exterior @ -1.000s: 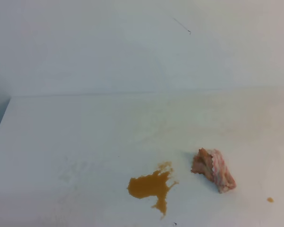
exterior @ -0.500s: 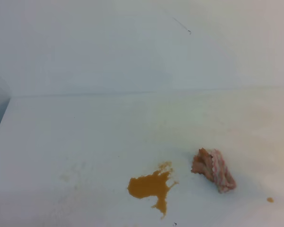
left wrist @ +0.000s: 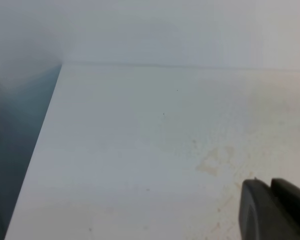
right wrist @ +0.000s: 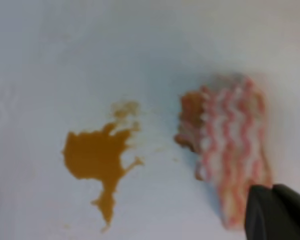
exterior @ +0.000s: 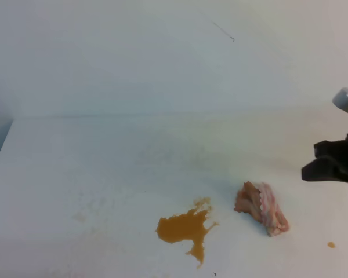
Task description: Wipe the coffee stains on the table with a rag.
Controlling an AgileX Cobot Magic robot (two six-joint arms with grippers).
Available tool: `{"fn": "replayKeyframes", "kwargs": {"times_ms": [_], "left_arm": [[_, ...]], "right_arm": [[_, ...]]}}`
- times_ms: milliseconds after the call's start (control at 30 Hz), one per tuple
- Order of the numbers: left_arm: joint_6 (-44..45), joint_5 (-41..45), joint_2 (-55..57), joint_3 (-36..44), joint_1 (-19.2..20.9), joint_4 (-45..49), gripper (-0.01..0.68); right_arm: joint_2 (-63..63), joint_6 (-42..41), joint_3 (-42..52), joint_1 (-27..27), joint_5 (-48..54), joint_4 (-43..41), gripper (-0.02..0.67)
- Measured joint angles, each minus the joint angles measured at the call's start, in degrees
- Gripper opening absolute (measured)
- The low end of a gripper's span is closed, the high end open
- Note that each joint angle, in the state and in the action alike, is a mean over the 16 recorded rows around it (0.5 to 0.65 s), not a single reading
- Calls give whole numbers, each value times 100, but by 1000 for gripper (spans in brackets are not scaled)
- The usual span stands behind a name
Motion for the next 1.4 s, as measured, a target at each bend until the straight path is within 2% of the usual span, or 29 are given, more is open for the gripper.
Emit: {"fn": "replayKeyframes", "kwargs": {"times_ms": [200,467,667,833,967,1100,1200,1400], "left_arm": [[0,10,0,0,0,0,-4],[0,20,0,0,0,0,-3],[0,20,0,0,0,0,-3],[0,20,0,0,0,0,-3],[0,5,9,-11,1,0,-3],[0,5,9,-11,1,0,-3],[0,0,9,-11,1,0,-3],[0,-5,0,0,0,0,-3]], "right_arm": [[204,-450,-584,736,-75,50,60],[269,-511,-984,1716,-678,-833,271],[419,-209,-1083,2036,-901,-1695,426],[679,188,-1092,2078,-940,-2274,487],[965,525,-1092,2078,-924,-2655,494],[1250,798,-1092,2078,-900,-2896,465],[1427,934,-1098,2078,-888,-2961,405],[1642,1091,-1199,2081,-778,-2989,237]]}}
